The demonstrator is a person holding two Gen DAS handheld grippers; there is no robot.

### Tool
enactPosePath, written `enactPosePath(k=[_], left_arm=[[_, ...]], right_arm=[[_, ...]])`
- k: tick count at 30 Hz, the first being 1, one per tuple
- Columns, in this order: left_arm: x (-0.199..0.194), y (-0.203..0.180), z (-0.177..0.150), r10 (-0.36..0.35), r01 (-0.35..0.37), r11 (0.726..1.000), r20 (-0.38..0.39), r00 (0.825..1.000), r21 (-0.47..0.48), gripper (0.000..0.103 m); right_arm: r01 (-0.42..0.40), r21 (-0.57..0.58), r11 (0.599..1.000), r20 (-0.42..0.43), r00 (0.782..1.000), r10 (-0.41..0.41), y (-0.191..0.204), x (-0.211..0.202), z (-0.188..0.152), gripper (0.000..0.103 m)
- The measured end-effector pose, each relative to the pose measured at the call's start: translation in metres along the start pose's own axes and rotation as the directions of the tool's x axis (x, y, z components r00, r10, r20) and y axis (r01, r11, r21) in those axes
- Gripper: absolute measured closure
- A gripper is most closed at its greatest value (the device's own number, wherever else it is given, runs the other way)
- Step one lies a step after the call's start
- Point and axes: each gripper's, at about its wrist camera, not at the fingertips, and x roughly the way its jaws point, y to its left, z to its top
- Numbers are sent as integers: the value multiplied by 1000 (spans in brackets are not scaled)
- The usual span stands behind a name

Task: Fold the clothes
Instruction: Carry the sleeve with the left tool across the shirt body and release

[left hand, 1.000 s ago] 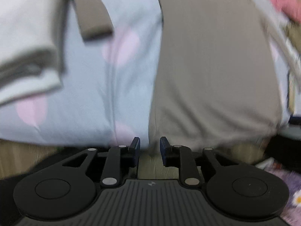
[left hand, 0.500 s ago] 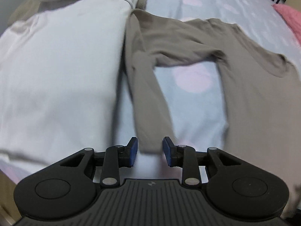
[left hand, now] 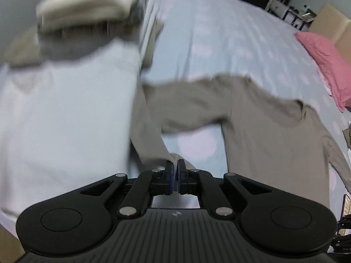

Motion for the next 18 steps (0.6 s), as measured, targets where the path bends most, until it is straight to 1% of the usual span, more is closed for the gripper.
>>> enactPosePath(k=[4, 6, 8, 10, 14, 17, 18], left_arm=[[-42, 5, 45, 96, -101, 989, 50, 994, 112, 101], [-63, 8, 61, 148, -159, 976, 81, 986, 151, 101], [-82, 13, 73, 204, -221, 960, 110, 973, 174, 101], [-89, 23, 81, 244, -263, 947, 115, 963, 187, 101], [-65, 49, 80, 320, -330, 919, 81, 944, 216, 101], [-32, 77, 68, 351, -353, 916, 43, 935, 190, 101], [-24, 85, 63, 355, -353, 920, 18, 935, 168, 100]], right_arm=[[-11, -14, 1000, 11, 1000, 12, 5, -3, 1, 67], [-15, -11, 1000, 14, 1000, 15, 5, -4, 1, 67], [-18, -8, 1000, 18, 1000, 18, 5, -6, 0, 67], [-22, -5, 1000, 21, 1000, 22, 5, -8, 0, 67], [-21, -6, 1000, 26, 999, 22, 6, -10, 0, 67], [-16, -8, 1000, 32, 999, 16, 8, -10, -1, 67], [-15, -6, 1000, 33, 999, 16, 9, -10, -1, 67]])
